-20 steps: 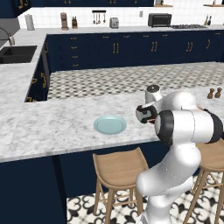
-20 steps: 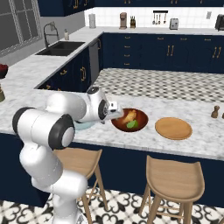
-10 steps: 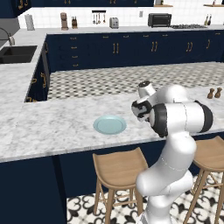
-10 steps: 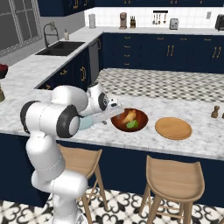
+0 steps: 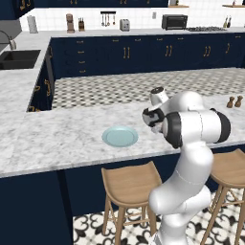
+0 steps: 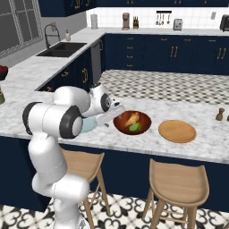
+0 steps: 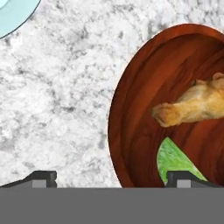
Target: Pick the chicken drumstick and lemon wedge from their plates and place them in the bowl. Then put the bowl in the fridge.
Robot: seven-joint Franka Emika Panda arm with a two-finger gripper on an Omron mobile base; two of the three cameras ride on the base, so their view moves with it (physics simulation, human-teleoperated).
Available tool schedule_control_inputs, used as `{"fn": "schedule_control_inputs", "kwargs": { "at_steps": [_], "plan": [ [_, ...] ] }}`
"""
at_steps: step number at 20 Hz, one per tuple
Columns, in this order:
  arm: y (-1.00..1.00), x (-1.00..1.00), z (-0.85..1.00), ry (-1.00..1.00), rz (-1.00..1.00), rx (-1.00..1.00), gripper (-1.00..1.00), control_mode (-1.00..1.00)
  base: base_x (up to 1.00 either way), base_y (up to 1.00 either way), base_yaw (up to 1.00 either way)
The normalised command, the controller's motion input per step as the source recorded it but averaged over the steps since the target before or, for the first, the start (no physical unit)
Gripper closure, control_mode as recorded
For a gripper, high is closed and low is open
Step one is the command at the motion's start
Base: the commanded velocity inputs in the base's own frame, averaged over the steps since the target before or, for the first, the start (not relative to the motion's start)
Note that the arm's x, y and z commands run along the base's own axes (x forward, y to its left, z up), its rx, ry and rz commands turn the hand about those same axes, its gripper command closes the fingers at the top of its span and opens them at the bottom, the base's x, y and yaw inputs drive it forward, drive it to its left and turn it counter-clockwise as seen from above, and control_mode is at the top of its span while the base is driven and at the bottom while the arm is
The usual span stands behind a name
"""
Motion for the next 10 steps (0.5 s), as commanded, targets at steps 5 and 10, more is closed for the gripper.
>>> {"fn": "schedule_control_inputs", "kwargs": {
  "at_steps": [5,10],
  "plan": [
    [0.03,0.10,-0.07,0.19,0.06,-0.01,-1.00,-1.00,0.00,0.00,0.00],
    [-0.03,0.22,-0.12,0.01,0.00,0.00,-1.00,-1.00,0.00,0.00,0.00]
  ]
}}
